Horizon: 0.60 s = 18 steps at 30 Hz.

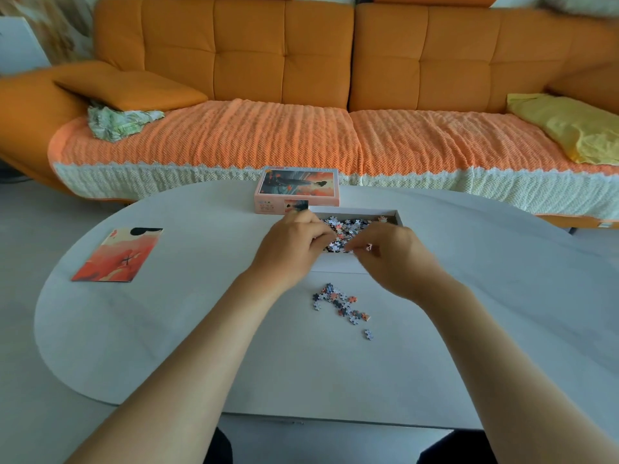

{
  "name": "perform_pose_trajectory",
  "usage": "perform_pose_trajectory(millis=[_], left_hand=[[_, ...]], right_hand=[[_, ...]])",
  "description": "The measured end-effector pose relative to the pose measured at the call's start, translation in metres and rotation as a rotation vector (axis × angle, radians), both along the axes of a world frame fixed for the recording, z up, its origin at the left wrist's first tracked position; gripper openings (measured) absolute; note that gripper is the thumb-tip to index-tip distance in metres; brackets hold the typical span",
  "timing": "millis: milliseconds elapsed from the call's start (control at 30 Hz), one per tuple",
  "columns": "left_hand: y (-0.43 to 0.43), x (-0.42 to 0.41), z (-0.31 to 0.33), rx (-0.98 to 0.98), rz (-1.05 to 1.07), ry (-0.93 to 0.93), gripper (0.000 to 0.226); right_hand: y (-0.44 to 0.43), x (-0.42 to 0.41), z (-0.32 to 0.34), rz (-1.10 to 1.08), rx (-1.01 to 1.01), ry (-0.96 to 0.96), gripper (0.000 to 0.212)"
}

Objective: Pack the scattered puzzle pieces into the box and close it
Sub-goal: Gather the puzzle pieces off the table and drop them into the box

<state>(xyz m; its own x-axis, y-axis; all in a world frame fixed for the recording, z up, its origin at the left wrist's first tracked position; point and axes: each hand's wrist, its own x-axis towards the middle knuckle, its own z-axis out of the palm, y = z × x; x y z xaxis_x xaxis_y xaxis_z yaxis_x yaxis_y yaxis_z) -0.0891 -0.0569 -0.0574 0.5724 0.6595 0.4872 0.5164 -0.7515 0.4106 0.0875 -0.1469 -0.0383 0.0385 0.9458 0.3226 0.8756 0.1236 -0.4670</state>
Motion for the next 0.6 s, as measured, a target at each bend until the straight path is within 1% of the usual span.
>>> perform_pose_trajectory(millis=[100,200,267,367,433,500,567,600], left_hand=[[-0.017,-0.011,0.003,-0.070,-0.059,0.037,0.020],[-0.033,-0.022,-0.005,-0.158,-0.102,0.218,0.025],[-0.042,-0.027,-0.016,-0.164,-0.108,0.329,0.034],[-0.050,-0.029,-0.029,-0.157,-0.137,0.325,0.037],[-0.054,-0.027,-0.028,-0.192,-0.159,0.306,0.033],[-0.055,-0.028,-0.025,-0.262,-0.179,0.270,0.032],[-0.054,-0.032,-0.023,-0.303,-0.167,0.274,0.039],[-0.052,-0.035,-0.022,-0.268,-0.153,0.313,0.045]], right_hand=[[-0.013,-0.005,0.000,0.118,-0.213,-0.069,0.020],[-0.022,-0.008,-0.007,0.150,-0.381,-0.152,0.023],[-0.025,-0.012,-0.011,0.153,-0.416,-0.190,0.029],[-0.029,-0.017,-0.014,0.160,-0.404,-0.233,0.033],[-0.034,-0.014,-0.014,0.150,-0.387,-0.201,0.029],[-0.041,-0.007,-0.010,0.119,-0.400,-0.115,0.022],[-0.048,-0.001,-0.005,0.111,-0.469,-0.041,0.028],[-0.051,0.002,-0.004,0.109,-0.504,-0.029,0.033]])
